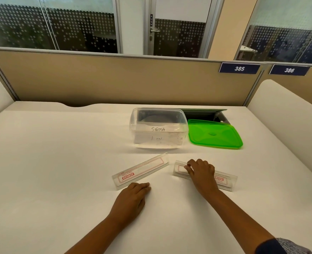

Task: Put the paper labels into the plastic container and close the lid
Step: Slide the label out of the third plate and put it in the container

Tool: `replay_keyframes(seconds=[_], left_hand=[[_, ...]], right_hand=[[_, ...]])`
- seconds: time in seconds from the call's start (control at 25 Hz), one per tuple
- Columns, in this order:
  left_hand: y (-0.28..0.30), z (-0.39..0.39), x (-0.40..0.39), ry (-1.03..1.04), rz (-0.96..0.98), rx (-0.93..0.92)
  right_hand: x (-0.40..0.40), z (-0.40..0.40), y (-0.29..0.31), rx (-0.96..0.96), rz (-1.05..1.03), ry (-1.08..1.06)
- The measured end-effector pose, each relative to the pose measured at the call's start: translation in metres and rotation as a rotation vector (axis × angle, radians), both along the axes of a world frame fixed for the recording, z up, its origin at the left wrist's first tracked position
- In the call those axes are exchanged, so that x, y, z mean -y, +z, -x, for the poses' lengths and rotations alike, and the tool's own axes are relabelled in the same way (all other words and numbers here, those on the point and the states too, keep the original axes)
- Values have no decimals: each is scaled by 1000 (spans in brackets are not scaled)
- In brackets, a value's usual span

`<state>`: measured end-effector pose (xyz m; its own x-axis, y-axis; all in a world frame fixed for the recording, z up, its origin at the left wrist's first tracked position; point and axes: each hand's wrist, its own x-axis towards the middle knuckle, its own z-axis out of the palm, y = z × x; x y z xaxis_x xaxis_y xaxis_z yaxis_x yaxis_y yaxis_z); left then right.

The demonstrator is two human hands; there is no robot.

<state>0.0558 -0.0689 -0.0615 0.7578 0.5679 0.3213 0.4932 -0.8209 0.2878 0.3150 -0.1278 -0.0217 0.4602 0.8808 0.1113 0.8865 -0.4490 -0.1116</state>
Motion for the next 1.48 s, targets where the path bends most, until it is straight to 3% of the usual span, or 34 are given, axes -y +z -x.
replay_keyframes(seconds=[0.24, 0.36, 0.48, 0.72, 0.84, 1.04, 1.24, 1.48], left_hand=[[12, -3, 11, 91, 16, 45], [27, -18, 19, 206, 320, 72], [40, -37, 27, 182, 429, 158], [63, -45, 17, 245, 856, 591], [76, -40, 0, 250, 932, 661], [99, -26, -26, 277, 876, 772], [124, -11, -49, 328, 909, 928], [159, -17, -86, 375, 885, 1016]], right_hand=[[13, 12, 16, -50, -128, 40], [19, 28, 25, -64, -124, 123], [18, 45, 35, -96, -122, 201], [13, 72, 47, -102, -104, 305], [5, 75, 58, -156, -157, 346], [-2, 56, 84, -314, -97, 403], [-9, 26, 110, -879, -294, 241], [-35, 11, 125, -1270, -471, 67]])
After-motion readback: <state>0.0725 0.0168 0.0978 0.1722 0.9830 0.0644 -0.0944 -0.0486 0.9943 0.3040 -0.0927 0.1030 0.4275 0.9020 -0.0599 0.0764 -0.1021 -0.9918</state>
